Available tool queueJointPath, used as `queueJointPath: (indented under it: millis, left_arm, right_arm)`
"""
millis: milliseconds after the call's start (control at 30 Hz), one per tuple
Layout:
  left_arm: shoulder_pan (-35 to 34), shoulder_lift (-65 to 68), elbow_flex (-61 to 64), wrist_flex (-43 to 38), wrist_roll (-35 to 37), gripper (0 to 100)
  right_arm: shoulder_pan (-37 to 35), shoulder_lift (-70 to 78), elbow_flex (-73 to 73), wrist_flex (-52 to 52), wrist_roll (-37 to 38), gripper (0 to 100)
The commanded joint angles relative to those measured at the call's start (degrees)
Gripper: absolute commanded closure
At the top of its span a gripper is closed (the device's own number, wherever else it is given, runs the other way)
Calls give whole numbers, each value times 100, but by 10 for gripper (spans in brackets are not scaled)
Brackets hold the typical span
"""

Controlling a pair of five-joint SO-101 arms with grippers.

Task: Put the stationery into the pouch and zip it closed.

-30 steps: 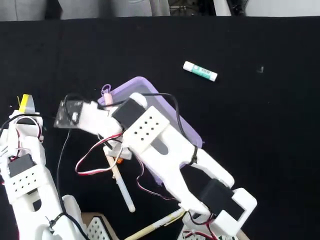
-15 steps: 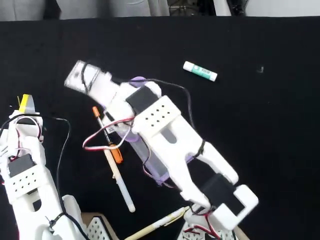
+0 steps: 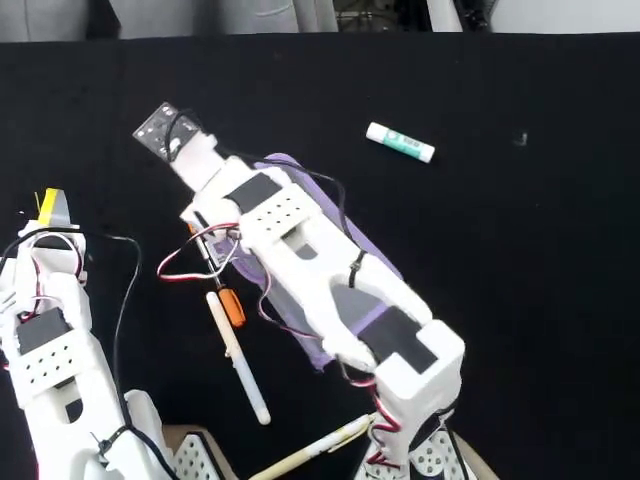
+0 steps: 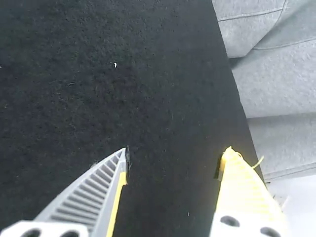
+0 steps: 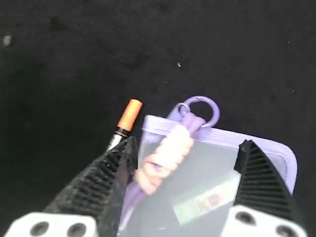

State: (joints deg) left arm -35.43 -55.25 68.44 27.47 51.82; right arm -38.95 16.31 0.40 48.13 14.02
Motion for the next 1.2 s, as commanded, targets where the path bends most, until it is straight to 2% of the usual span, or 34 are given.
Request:
queueJointPath:
  millis: [0, 133, 233, 467, 533, 767, 1167]
  left_arm:
    - [-13, -62, -22, -105, 35, 701]
    - [-4, -62, -22, -114, 35, 701]
    - [-4, -62, -22, -114, 35, 701]
    - [-4, -62, -22, -97, 35, 701]
    - [-13, -62, -22, -97, 35, 701]
    - [-4, -62, -22, -97, 35, 701]
    - [-4, -62, -22, -114, 35, 701]
  right_arm:
    - [273, 4, -136, -141, -44, 669]
    - [352, 22, -145, -141, -70, 669]
    - [316, 48, -127, -141, -396, 670]
    - [325, 708, -514, -70, -571, 671]
    - [334, 787, -725, 114, -571, 704]
    - [334, 778, -1341, 721, -571, 991]
    - [352, 778, -2747, 1943, -527, 988]
